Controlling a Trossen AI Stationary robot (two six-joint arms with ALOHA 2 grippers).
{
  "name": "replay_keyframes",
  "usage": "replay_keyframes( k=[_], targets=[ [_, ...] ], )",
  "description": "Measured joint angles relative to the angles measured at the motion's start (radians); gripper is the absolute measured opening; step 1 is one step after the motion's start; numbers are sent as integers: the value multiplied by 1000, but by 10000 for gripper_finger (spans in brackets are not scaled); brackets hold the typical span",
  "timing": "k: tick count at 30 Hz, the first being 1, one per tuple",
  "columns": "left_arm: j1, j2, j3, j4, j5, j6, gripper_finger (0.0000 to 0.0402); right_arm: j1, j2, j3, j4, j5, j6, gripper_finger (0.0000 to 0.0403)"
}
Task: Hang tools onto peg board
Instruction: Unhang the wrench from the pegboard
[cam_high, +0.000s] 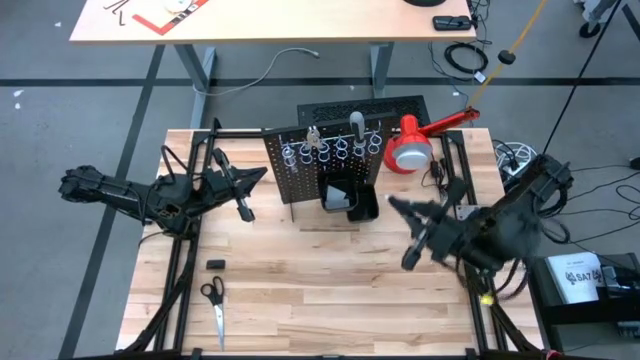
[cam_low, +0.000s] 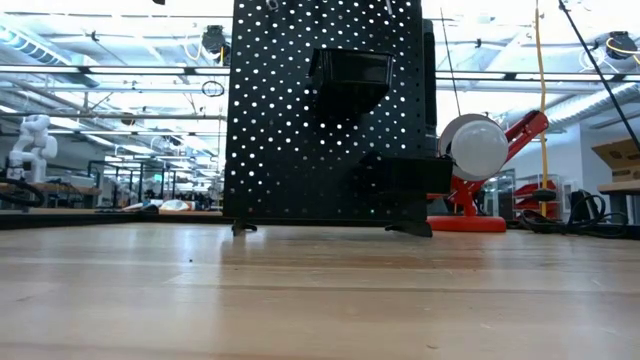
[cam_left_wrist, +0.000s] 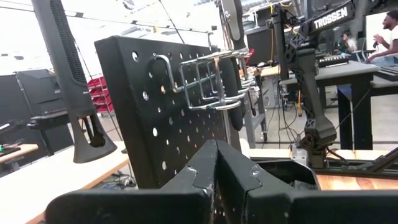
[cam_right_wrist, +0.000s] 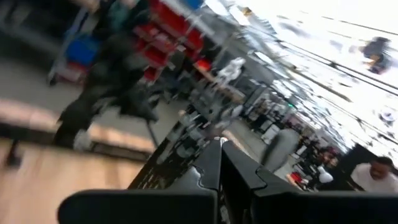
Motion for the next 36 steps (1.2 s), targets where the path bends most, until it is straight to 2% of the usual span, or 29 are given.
replay_keyframes(
  k=[4,10,16,20,26,36],
  targets=[
    [0,0,0,0,0,-8,18,52,1,0,-286,-8,236,0],
    [-1,1,0,-34,0,-60,18,97,16,0,-703,-45,763,0],
    [-1,2,0,-91,0,-112,18,77,79,0,-1087,-179,1270,0],
    [-2,2,0,-112,11,-138,18,46,133,0,-1259,-300,1503,0],
    [-2,14,0,-123,14,-153,18,-29,216,0,-1395,-464,1664,0],
    [-1,34,0,-117,16,-154,18,-141,327,0,-1372,-670,1622,0]
  ],
)
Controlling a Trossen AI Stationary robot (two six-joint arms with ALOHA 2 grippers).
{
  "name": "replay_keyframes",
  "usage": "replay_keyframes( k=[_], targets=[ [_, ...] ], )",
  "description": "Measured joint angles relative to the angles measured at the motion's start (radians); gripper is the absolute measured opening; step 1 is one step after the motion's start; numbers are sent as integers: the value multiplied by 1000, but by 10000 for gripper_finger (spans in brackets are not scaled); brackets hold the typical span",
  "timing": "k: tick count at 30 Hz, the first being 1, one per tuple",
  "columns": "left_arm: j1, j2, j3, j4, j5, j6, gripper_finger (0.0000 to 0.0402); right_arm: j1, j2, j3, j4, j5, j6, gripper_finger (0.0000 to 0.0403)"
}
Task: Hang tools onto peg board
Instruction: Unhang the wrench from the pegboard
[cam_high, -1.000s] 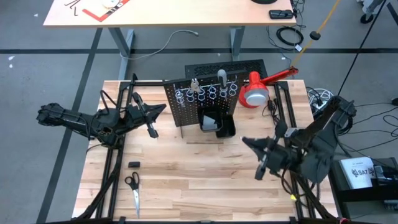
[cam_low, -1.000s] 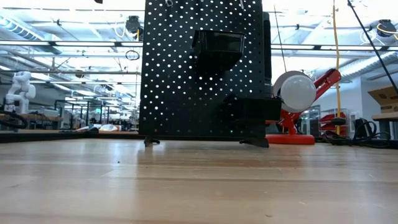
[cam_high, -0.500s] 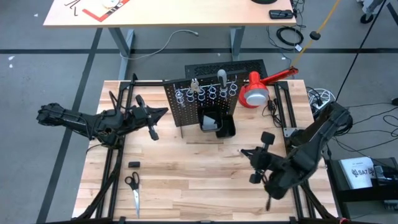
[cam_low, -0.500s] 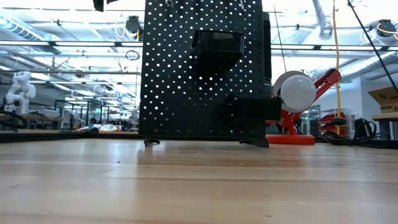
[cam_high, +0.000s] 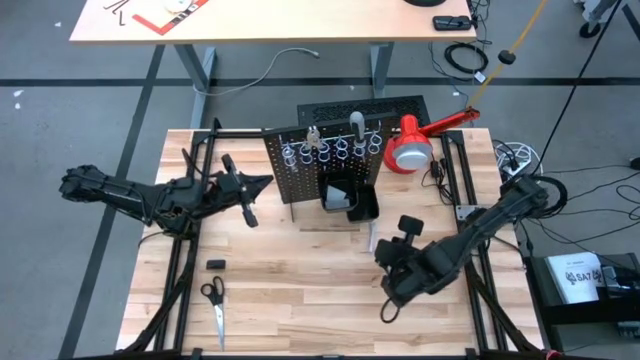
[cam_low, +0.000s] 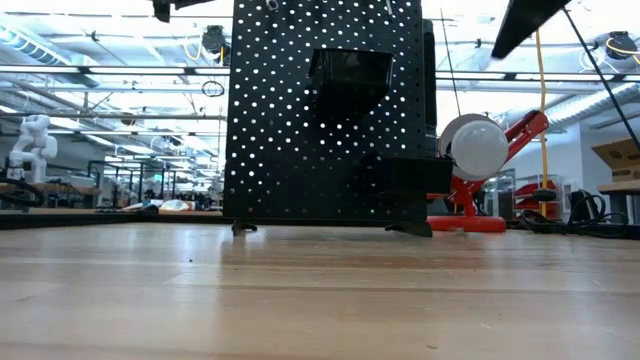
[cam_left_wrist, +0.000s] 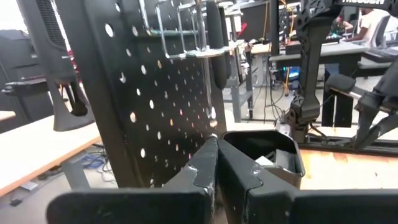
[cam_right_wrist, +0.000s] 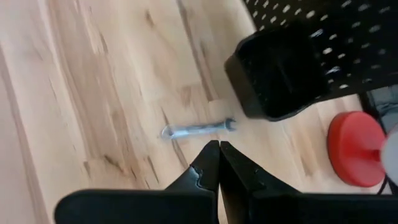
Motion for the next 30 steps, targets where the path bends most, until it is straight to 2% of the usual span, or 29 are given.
replay_keyframes(
  k=[4,7,10,15,21,25,30],
  targets=[
    [0,9,0,-3,0,-3,18,-33,47,-1,33,-47,-51,0],
    [0,8,0,-3,0,-2,18,-50,66,-1,71,-26,-94,0],
    [0,8,0,-3,0,-2,18,-63,65,-2,158,116,-142,0],
    [0,8,0,-3,1,-3,18,-92,9,-2,418,330,-340,5],
    [0,8,0,8,1,-3,18,-132,-74,-1,719,472,-607,48],
    [0,8,0,7,1,-3,18,-178,-97,0,1017,473,-888,97],
    [0,8,0,2,1,-3,18,-245,-97,0,1380,326,-1194,149]
  ],
)
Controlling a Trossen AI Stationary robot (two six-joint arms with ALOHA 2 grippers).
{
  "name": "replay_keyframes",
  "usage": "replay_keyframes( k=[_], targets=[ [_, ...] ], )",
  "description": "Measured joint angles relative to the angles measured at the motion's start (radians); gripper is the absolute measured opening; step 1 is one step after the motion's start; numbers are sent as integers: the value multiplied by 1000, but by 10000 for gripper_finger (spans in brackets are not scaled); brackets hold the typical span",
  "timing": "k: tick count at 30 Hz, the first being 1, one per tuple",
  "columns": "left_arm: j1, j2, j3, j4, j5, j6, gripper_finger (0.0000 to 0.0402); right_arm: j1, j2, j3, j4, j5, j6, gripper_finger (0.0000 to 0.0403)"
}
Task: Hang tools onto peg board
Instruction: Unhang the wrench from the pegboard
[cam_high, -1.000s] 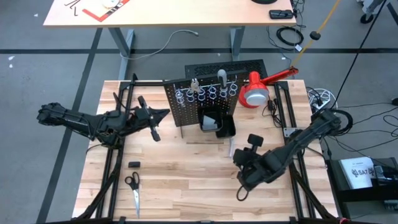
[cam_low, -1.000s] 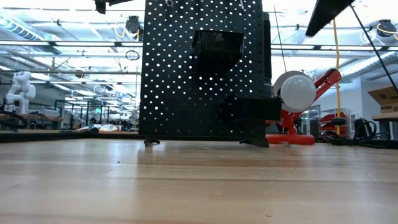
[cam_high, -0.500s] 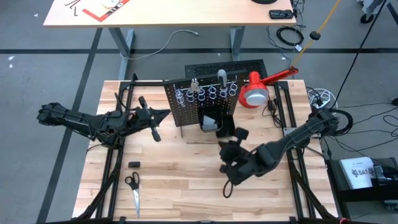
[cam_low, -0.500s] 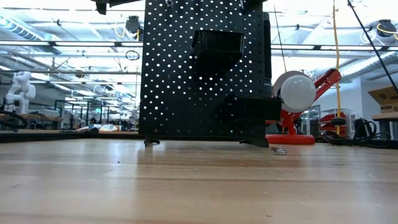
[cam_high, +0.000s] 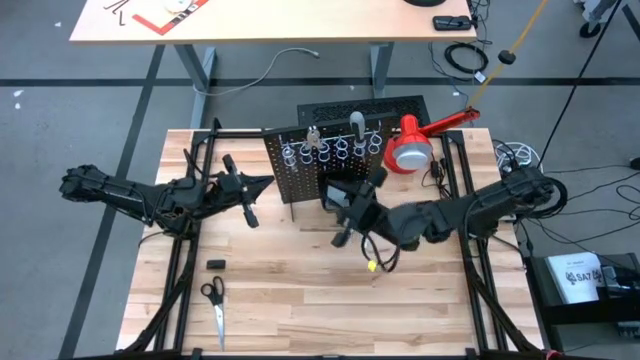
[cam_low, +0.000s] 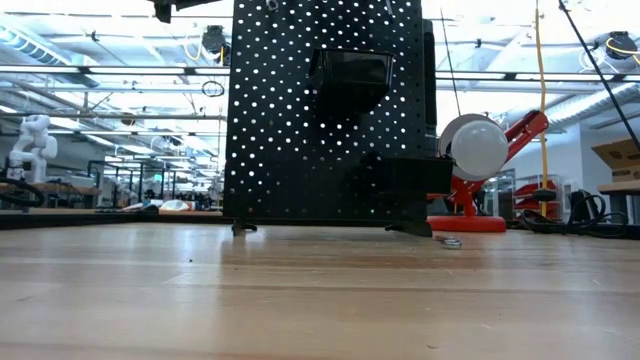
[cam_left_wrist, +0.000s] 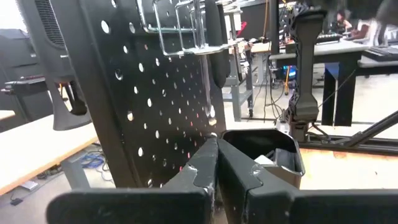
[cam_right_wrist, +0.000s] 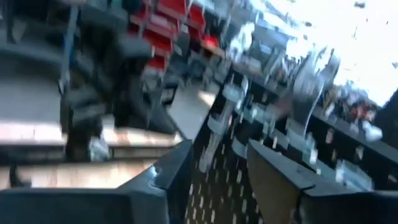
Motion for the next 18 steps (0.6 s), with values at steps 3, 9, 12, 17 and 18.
replay_keyframes(
  k=[3,9,12,17,18],
  targets=[
    [0,8,1,-72,40,-7,18,-25,0,0,110,-25,-109,162],
    [34,91,0,-116,81,-6,18,-41,0,0,277,-35,-272,159],
    [58,139,0,-16,82,-7,18,-41,0,0,306,-51,-294,155],
    [82,213,0,89,82,-15,18,-41,0,0,314,-110,-301,154],
    [90,229,0,99,81,-29,18,-43,0,0,316,-116,-302,154]
  ],
)
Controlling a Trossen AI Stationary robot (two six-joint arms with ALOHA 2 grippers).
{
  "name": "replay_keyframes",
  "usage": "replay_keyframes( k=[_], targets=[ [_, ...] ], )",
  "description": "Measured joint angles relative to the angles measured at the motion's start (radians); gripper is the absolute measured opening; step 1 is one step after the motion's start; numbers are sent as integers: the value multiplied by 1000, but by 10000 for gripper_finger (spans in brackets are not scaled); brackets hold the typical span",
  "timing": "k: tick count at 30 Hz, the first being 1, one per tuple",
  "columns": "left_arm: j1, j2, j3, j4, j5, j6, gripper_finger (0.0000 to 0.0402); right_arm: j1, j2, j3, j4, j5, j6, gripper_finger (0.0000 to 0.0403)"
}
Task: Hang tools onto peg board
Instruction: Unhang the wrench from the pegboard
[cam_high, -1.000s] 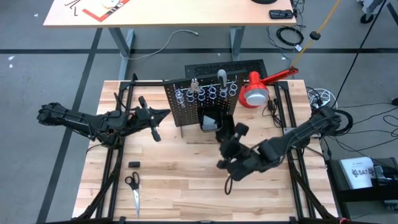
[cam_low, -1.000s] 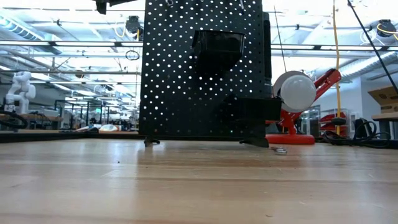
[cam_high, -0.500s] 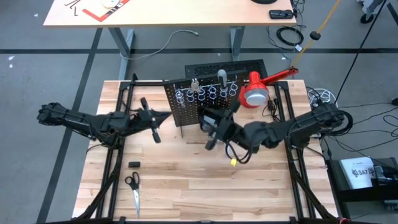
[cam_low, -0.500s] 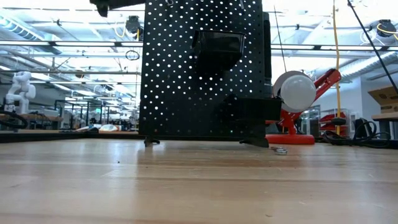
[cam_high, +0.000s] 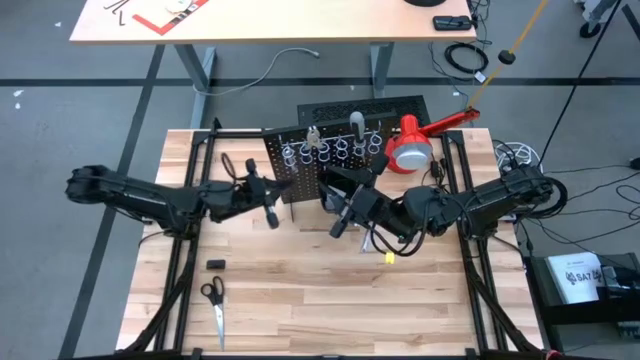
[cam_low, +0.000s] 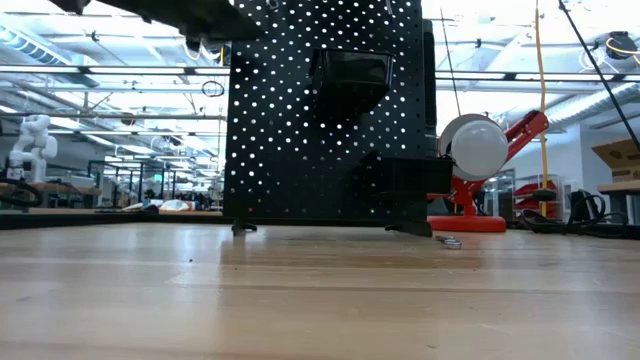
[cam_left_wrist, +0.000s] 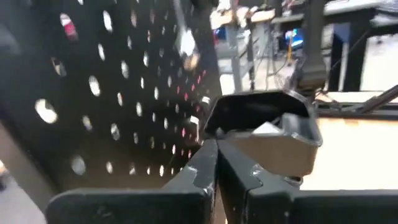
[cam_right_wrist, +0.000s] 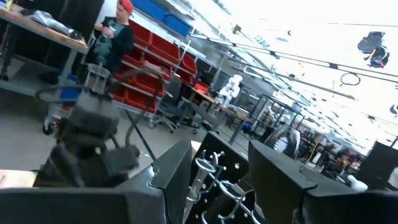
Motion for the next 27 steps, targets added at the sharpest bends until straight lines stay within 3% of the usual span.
replay_keyframes(
  k=[11,27],
  targets=[
    [39,97,0,201,-2,-31,18,-6,0,0,19,-19,-10,153],
    [39,96,0,276,7,-22,18,-41,0,0,16,-29,-21,153]
  ],
)
